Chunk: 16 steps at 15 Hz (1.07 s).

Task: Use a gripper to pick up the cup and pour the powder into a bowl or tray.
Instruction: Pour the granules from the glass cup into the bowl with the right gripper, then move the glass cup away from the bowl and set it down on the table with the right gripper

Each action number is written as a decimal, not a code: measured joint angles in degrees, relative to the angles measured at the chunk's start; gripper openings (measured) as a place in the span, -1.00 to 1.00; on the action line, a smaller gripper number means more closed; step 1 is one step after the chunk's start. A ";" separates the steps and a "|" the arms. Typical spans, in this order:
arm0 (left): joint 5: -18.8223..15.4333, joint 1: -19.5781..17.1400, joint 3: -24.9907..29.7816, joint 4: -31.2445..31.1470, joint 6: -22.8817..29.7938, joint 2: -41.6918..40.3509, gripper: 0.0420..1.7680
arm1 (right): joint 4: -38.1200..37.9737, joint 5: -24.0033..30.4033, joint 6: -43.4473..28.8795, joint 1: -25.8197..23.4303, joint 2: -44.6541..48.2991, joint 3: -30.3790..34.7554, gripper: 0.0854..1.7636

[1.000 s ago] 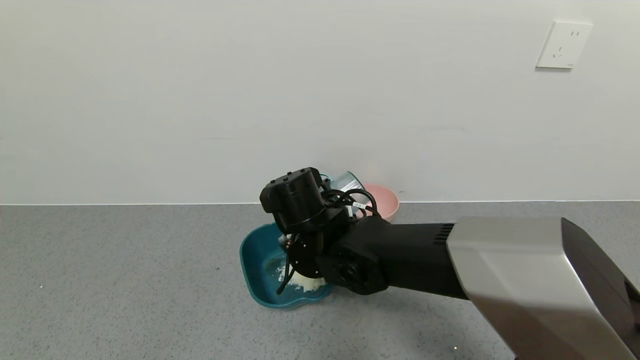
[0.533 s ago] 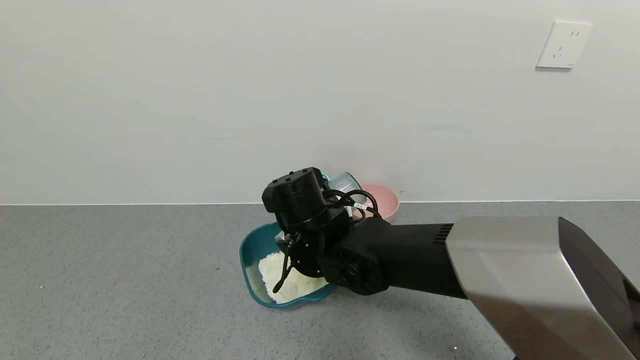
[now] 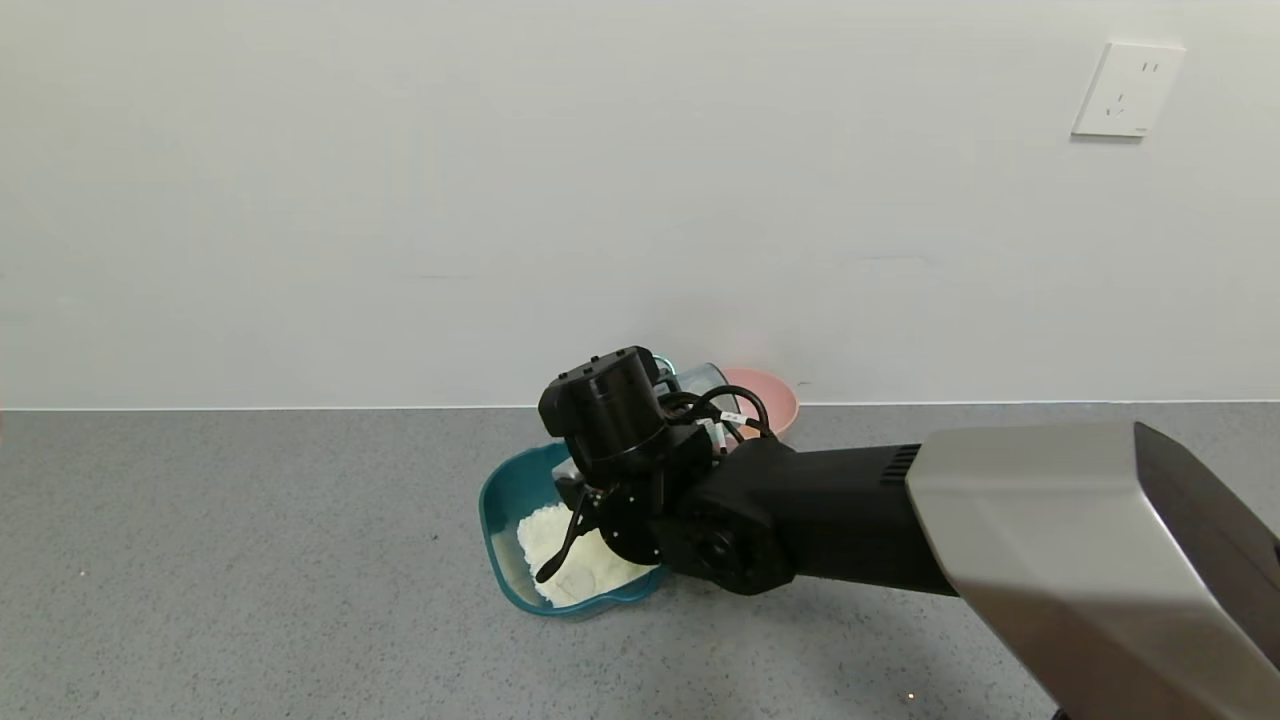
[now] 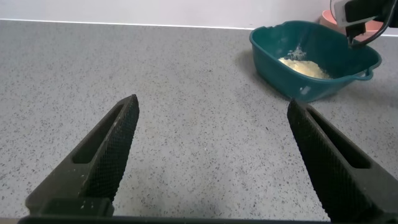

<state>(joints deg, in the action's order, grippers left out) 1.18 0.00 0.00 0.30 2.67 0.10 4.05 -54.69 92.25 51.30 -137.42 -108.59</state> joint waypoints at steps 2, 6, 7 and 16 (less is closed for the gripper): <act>0.00 0.00 0.00 0.00 0.00 0.00 0.94 | -1.11 0.83 -5.69 -0.34 1.68 2.15 0.50; 0.02 0.00 0.00 0.00 0.02 0.00 0.94 | -5.62 4.11 -22.24 -1.35 6.91 9.14 0.50; 0.00 0.00 0.00 0.02 0.00 0.00 0.94 | -6.46 5.50 -26.43 -1.72 8.53 11.15 0.50; 0.00 0.00 0.00 0.00 0.02 0.00 0.94 | -6.96 14.40 -60.88 -6.16 20.72 27.95 0.50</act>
<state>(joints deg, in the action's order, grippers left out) 1.18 0.00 0.00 0.30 2.69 0.10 -2.91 -40.29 31.37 45.14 -116.70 -80.64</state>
